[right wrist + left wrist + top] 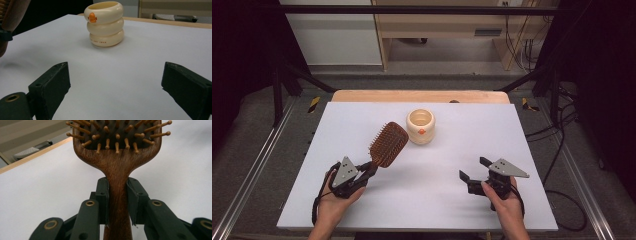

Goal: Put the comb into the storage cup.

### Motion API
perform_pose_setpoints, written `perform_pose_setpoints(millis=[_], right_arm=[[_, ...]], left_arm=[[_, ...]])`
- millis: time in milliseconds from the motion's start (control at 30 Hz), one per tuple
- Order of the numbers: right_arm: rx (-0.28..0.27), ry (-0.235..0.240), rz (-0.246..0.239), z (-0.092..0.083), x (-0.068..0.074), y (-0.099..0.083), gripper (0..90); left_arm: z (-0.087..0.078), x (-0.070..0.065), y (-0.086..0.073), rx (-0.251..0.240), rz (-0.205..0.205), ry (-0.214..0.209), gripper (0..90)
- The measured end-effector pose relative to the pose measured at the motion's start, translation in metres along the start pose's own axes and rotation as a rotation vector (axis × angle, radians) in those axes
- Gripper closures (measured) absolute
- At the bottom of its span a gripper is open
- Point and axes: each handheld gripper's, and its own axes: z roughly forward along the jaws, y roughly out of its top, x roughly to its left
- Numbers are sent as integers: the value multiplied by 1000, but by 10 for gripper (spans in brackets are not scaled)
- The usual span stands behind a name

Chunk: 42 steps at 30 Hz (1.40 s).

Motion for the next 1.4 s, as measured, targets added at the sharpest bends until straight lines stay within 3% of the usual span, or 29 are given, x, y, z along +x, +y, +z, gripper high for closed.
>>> perform_pose_setpoints(millis=[333, 467, 833, 1133, 1400], right_arm=[[-7, 21, 6, 2, 7, 1, 66], [-13, 35, 12, 4, 13, 4, 58], [-23, 47, 33, 12, 37, 17, 70], [-29, 100, 57, 17, 59, 38, 86], [-60, 154, 80, 33, 81, 56, 84]], left_arm=[[5, -9, 3, -7, 31, -16, 724], [6, -10, 4, -20, 22, -20, 723], [5, -10, 5, -41, 19, -18, 724], [3, -11, 7, -62, 8, -16, 723], [3, -11, 8, -72, 8, -15, 723]])
